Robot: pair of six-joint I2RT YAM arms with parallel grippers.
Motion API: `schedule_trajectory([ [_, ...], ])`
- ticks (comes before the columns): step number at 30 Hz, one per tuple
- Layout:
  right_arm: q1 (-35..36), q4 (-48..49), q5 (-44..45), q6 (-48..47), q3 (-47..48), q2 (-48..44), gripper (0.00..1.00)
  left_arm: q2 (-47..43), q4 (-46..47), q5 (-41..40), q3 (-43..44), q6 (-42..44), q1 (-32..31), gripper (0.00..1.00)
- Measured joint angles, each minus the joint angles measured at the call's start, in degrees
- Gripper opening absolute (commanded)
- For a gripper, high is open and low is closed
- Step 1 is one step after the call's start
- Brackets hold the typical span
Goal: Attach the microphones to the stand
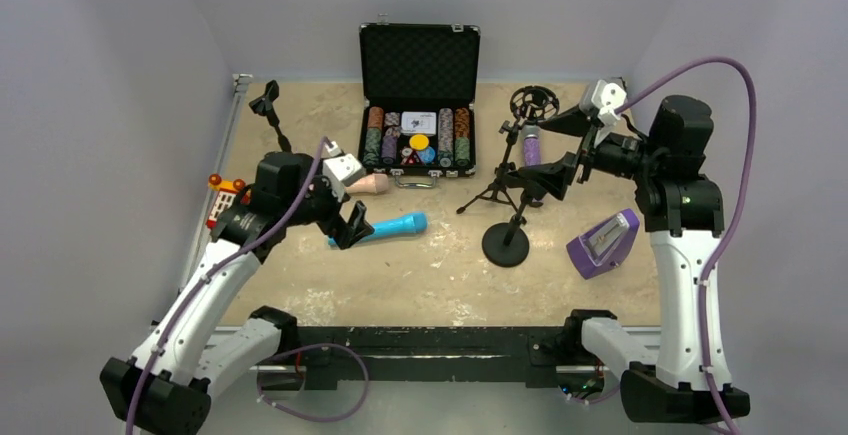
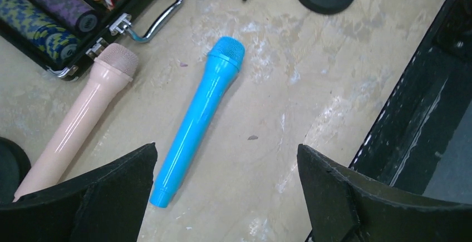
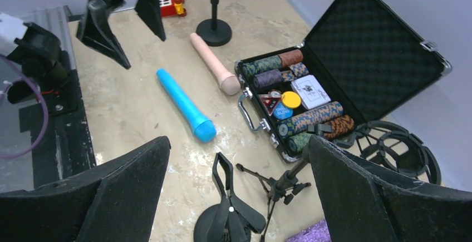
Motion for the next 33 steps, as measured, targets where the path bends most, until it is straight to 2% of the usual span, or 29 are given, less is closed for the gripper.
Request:
schedule_trajectory([
  [4, 0.0, -0.79, -3.48, -2.34, 0.0, 1.38, 0.97, 6.6, -4.22, -3.23, 3.08, 5.11, -4.42, 0.97],
  [12, 0.02, -1.44, -6.05, -5.7, 0.0, 2.03, 0.96, 22.84, -5.77, -7.87, 8.0, 10.82, -12.63, 0.9],
  [18, 0.02, -2.32, -6.01, -6.32, -0.22, 1.73, 0.96, 35.95, -5.64, -12.24, 11.69, 13.2, -13.84, 0.87],
  [33, 0.02, -0.57, -6.21, -4.28, -3.63, 0.46, 0.96, 47.19, -5.2, -13.07, 14.99, 14.36, -15.72, 0.66],
])
